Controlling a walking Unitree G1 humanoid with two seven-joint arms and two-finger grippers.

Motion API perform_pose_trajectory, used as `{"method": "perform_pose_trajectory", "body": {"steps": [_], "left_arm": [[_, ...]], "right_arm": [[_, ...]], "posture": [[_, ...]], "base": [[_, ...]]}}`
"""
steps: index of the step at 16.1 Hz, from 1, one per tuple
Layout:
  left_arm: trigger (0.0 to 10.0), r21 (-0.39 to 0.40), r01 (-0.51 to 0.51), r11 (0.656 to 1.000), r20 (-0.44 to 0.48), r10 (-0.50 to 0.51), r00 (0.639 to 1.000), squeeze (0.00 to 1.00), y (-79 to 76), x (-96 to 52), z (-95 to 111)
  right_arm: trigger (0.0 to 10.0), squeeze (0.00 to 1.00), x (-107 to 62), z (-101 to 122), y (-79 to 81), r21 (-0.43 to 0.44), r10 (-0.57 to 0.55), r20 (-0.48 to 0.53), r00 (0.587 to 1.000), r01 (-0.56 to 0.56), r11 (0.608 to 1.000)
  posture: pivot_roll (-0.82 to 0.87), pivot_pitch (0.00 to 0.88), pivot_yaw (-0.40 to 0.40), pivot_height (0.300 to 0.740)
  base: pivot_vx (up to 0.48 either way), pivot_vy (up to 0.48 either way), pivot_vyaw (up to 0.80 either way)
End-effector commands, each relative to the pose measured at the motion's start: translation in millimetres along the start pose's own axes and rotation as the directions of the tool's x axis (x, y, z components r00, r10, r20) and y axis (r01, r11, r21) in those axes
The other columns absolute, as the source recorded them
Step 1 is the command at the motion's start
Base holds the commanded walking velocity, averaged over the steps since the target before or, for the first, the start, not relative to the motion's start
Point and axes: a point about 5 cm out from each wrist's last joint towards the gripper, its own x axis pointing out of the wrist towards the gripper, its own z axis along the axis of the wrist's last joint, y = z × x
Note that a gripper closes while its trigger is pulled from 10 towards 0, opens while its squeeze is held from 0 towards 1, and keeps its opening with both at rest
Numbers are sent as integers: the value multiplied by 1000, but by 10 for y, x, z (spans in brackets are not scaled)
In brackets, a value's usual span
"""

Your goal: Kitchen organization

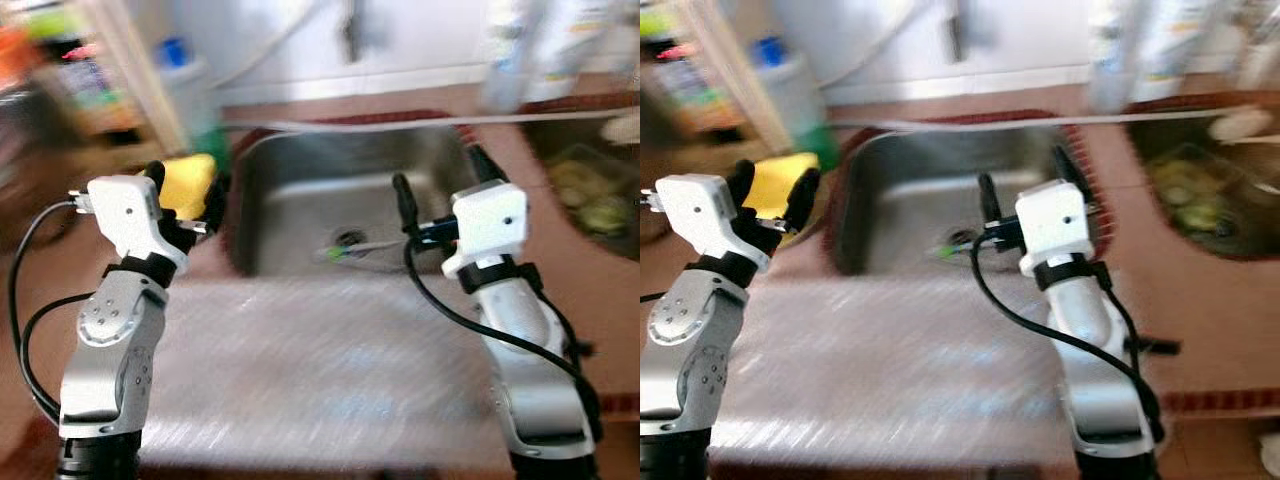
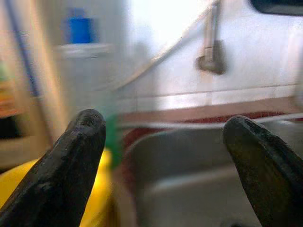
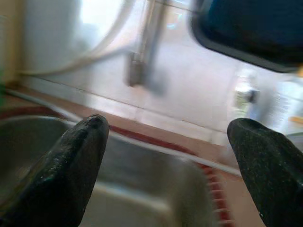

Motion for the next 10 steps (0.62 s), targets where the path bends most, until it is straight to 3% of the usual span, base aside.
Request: {"method": "perform_pose_trajectory", "body": {"steps": [1, 10], "left_arm": [[10000, 20, -15, 1000, -3, 15, 1000, 0, 28, -28, 7], [10000, 50, -46, 998, -21, 47, 999, 0, 71, -44, -18]], "right_arm": [[10000, 0, -2, -1, 16, 8, 4, -1, 1000, -4, 1000], [10000, 0, 13, -6, 41, 10, 18, 3, 1000, -18, 1000]], "posture": [[-228, 162, 127, 740], [-222, 156, 124, 740]], "base": [[0, 0, 0], [0, 0, 0]]}}
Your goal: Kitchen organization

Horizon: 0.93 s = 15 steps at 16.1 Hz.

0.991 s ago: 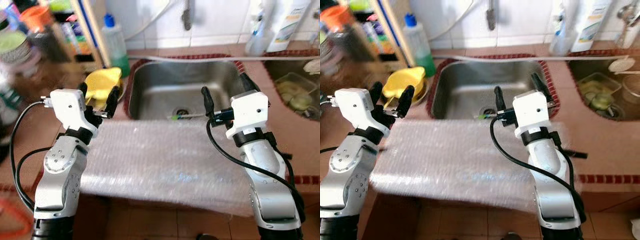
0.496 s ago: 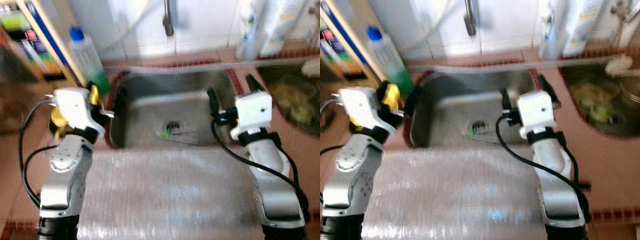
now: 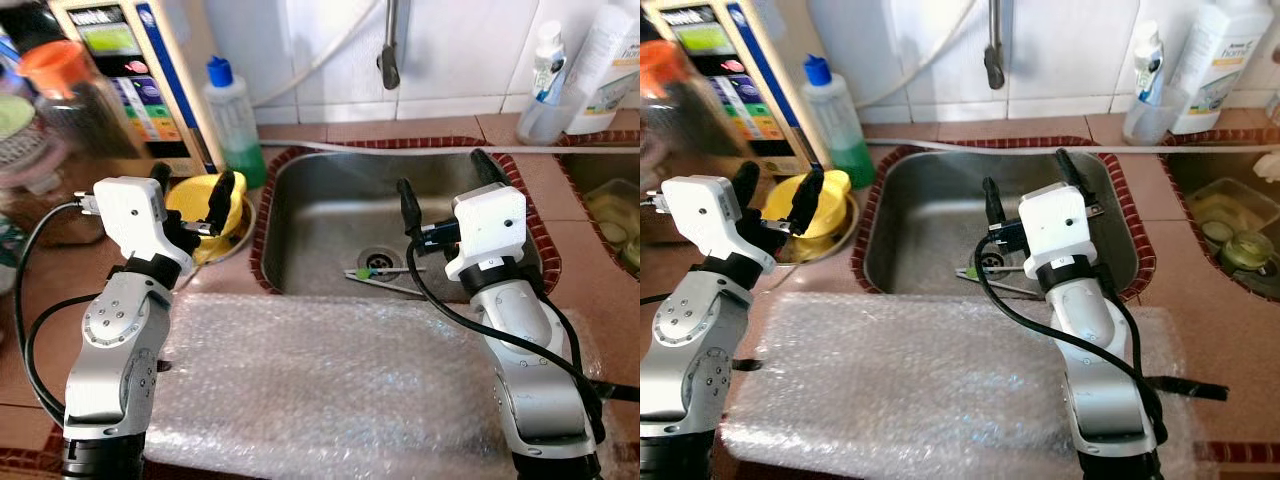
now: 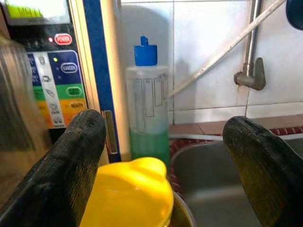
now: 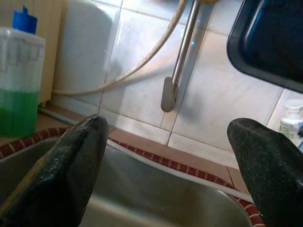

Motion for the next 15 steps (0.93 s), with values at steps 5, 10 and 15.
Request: {"method": "perform_pose_trajectory", "body": {"steps": [5, 10, 15], "left_arm": [[10000, 90, -67, 994, -62, 73, 995, 0, 150, 85, -82], [10000, 103, -115, 988, -101, 126, 987, 0, 248, 297, -178], [10000, 125, -253, 959, -156, 271, 950, 0, 510, 422, -274]], "right_arm": [[10000, 0, 71, 73, 99, 59, 90, 34, 995, -91, 994], [10000, 0, 79, 170, 307, 117, 250, 73, 966, -257, 959], [10000, 0, 90, 146, 316, 126, 258, 63, 964, -264, 956]], "posture": [[-226, 165, 128, 740], [-242, 157, 124, 740], [-239, 157, 123, 740]], "base": [[0, 0, 0], [0, 0, 0], [0, 0, 0]]}}
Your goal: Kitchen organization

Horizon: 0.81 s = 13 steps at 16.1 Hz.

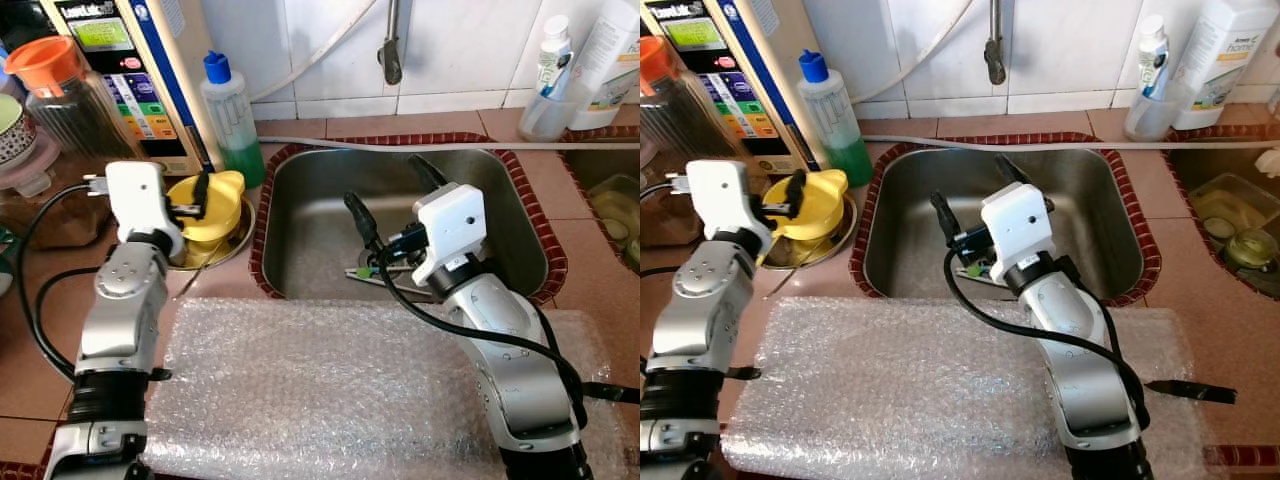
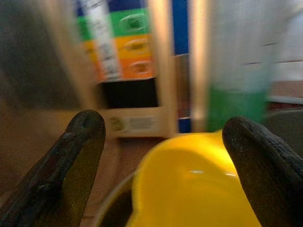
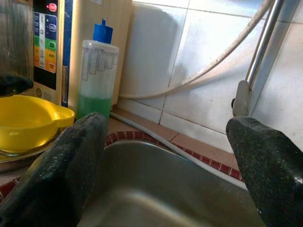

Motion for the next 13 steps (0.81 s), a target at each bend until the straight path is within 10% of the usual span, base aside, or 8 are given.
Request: {"method": "perform_pose_trajectory", "body": {"steps": [1, 13], "left_arm": [[10000, 10, -63, 998, -8, 63, 998, 0, 127, 47, 9], [10000, 39, -95, 995, -189, 101, 977, 0, 271, 147, -223]], "right_arm": [[10000, 0, 28, 37, 24, 8, 16, 14, 1000, -16, 1000], [10000, 0, 10, 18, 46, 6, 7, 6, 1000, -7, 1000]], "posture": [[-238, 156, 122, 740], [-248, 155, 141, 740]], "base": [[0, 0, 0], [0, 0, 0]]}}
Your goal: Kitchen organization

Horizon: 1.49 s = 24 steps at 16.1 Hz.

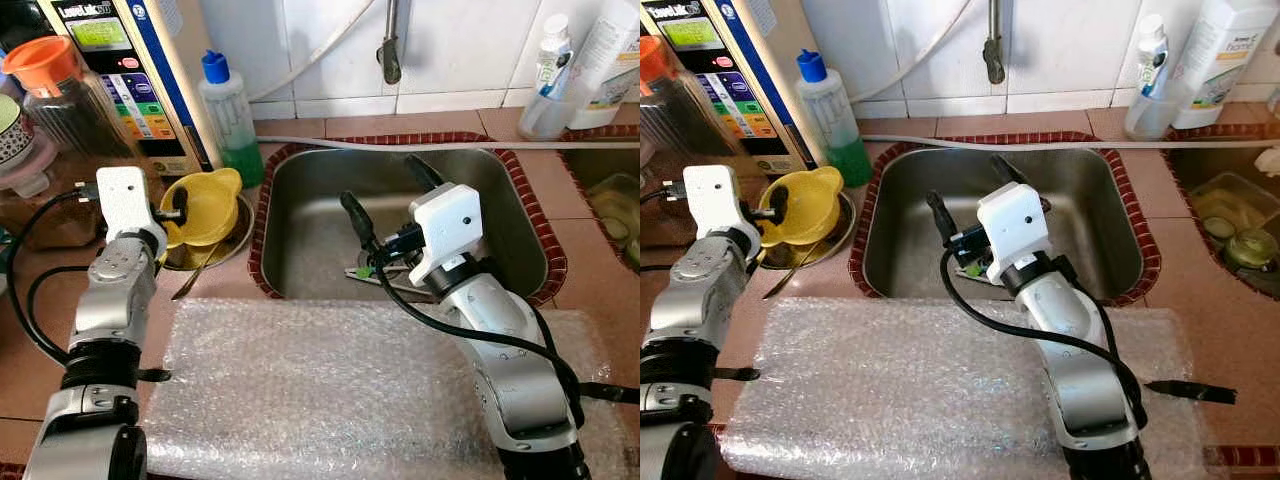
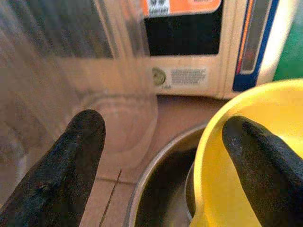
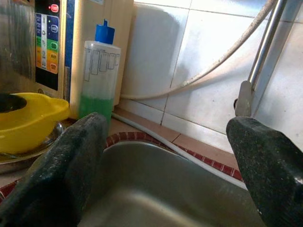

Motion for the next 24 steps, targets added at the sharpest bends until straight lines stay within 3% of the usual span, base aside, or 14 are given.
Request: {"method": "perform_pose_trajectory", "body": {"steps": [1, 5, 6, 7, 18, 24], "left_arm": [[10000, 18, -2, 1000, -7, 2, 1000, 0, 71, 1, 23], [10000, 105, 58, 993, -23, -56, 998, 0, 149, -15, 100], [6157, 108, 63, 992, -24, -61, 998, 0, 153, -15, 105], [0, 103, 69, 992, -18, -67, 998, 0, 169, -13, 134], [0, 110, 277, 954, -165, -257, 952, 0, 109, -65, 20], [0, 107, 240, 965, -149, -224, 963, 0, 164, -62, 43]], "right_arm": [[10000, 0, 2, 12, 19, 4, 1, 4, 1000, -1, 1000], [10000, 0, 14, 1, 13, 1, 9, 3, 1000, -9, 1000], [10000, 0, 15, 0, 14, 1, 9, 4, 1000, -9, 1000], [10000, 0, 21, 0, 13, 0, 11, 5, 1000, -11, 1000], [10000, 0, 26, -52, 26, -2, 96, -24, 995, -96, 995], [10000, 0, 26, -53, 30, -3, 94, -21, 995, -94, 996]], "posture": [[-246, 154, 140, 740], [-234, 149, 136, 740], [-234, 149, 136, 740], [-233, 149, 135, 740], [-234, 154, 138, 740], [-232, 155, 140, 740]], "base": [[0, 0, 0], [0, 0, 0], [0, 0, 0], [0, 0, 0], [0, 0, 0], [0, 0, 0]]}}
